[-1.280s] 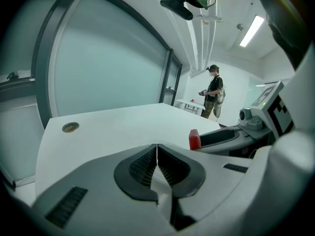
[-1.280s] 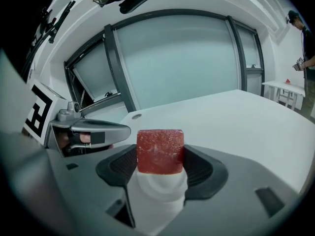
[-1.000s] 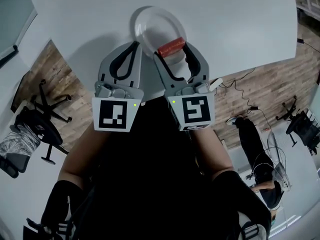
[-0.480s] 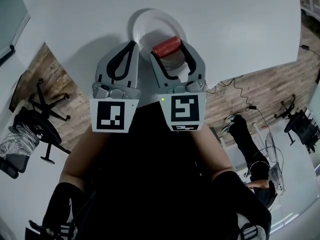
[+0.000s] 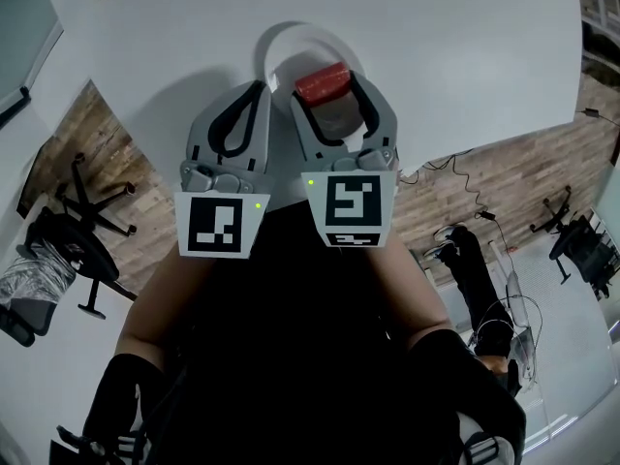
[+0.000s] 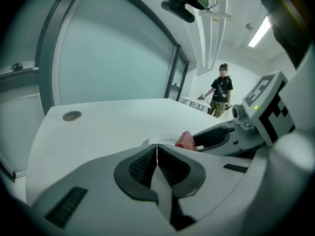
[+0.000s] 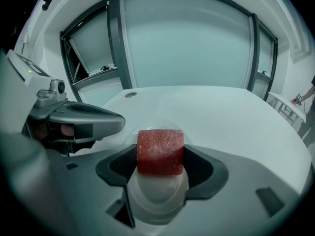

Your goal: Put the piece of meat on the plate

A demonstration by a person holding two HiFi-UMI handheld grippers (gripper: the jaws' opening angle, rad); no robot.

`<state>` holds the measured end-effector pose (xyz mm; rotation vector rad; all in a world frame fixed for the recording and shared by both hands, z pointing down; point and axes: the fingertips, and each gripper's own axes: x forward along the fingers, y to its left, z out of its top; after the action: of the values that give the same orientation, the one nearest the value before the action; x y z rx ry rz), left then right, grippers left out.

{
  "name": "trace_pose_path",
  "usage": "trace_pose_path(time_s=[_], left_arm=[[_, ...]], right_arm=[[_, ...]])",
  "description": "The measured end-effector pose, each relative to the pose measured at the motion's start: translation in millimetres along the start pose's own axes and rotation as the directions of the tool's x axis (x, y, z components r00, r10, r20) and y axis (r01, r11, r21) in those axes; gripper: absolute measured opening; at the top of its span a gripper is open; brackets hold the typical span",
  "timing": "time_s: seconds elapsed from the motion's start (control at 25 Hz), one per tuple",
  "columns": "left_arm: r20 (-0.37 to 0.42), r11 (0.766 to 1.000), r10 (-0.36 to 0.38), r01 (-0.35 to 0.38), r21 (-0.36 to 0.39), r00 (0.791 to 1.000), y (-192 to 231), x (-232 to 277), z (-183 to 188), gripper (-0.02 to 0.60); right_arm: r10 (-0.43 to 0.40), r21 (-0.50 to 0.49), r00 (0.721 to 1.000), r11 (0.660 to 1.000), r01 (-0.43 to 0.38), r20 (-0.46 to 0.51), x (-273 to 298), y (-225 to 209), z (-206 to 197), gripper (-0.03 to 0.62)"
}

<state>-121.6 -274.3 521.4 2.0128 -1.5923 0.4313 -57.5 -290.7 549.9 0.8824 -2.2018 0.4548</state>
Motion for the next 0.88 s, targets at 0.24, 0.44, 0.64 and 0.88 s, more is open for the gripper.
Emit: trace_pose_path(time_s=[0.24, 0.44, 0.64, 0.88], left_arm=[[0.006, 1.000, 0.015, -0.015, -0.011, 1.000, 6, -3, 0, 0.005], [0.026, 1.000, 0.013, -0.013, -0.004, 1.000, 7, -7, 5, 0.004], [0.079, 1.000, -0.001, -0.001, 0.027, 0.997, 0, -23, 29, 0.004], [0.163, 0.998, -0.003, -0.007, 0.066, 0.987, -15, -47, 64, 0.003]], right_arm=[[-0.005, -0.011, 1.000, 1.000, 0.005, -0.023, 6, 0, -1, 0.291], [-0.013, -0.014, 1.000, 1.000, 0.013, -0.019, 3, -1, 2, 0.291], [-0.004, 0.003, 0.999, 1.000, 0.004, 0.036, -17, 4, 20, 0.293], [0.007, 0.048, 0.988, 0.999, -0.015, 0.154, -54, 7, 49, 0.222]])
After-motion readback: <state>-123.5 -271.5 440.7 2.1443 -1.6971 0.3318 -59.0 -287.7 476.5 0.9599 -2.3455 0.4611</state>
